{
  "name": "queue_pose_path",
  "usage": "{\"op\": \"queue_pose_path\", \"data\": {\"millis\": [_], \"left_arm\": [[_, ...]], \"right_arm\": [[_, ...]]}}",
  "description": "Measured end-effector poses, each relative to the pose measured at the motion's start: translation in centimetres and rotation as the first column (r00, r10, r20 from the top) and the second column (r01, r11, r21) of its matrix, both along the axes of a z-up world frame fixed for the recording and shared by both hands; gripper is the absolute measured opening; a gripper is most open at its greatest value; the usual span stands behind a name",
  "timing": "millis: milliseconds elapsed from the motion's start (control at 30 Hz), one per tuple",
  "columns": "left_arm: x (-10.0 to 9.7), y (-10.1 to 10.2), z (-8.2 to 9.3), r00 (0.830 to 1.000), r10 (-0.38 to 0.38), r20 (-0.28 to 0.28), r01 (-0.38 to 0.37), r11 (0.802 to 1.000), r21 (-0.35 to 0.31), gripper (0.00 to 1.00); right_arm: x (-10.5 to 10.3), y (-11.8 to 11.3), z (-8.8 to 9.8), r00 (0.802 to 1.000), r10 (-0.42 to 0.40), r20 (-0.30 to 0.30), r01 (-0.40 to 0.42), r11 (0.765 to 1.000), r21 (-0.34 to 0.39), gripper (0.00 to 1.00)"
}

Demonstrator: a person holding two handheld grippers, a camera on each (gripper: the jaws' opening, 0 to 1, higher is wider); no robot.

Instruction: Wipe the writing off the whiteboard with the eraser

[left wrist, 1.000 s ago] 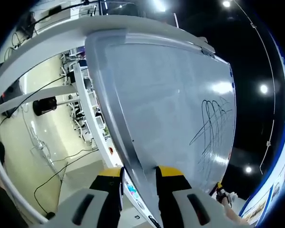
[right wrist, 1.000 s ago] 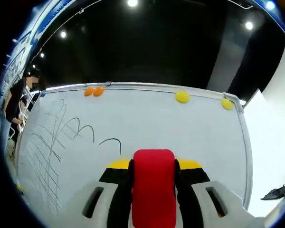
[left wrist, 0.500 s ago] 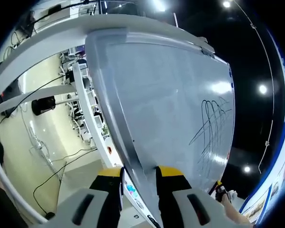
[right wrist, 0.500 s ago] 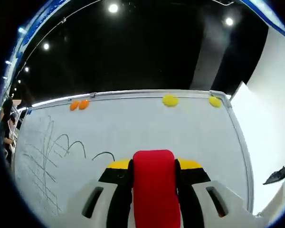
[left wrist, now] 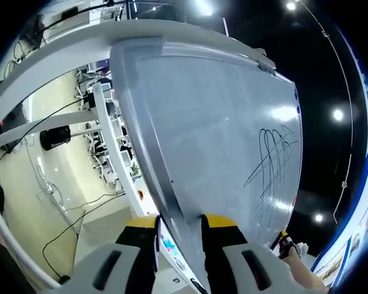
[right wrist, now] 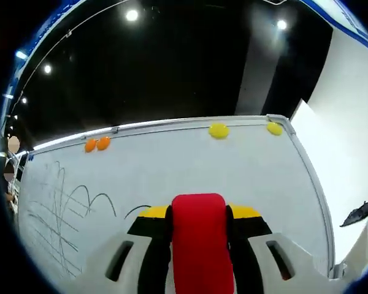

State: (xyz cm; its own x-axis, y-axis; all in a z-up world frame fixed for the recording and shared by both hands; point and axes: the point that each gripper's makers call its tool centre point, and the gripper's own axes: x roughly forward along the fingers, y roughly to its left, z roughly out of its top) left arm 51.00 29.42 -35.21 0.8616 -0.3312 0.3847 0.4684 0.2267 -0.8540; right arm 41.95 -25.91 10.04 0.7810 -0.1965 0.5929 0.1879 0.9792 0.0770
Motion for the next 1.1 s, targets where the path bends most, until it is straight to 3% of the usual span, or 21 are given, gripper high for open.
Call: {"op": "queue_pose_path", "data": {"millis": [700, 1100], "left_arm": [[0.0, 0.2, 0.0, 1.000, 0.009, 0.006, -0.008, 1.000, -0.009, 0.29], [0.0, 0.2, -0.1, 1.000, 0.008, 0.005, -0.007, 1.000, -0.013, 0.29]], "right_arm": [[0.3, 3.5, 0.3, 0.999, -0.005, 0.034, 0.003, 0.999, 0.049, 0.37], [0.9, 5.8, 0.7, 0.999, -0.010, 0.048, 0.008, 0.999, 0.031, 0.37]]}}
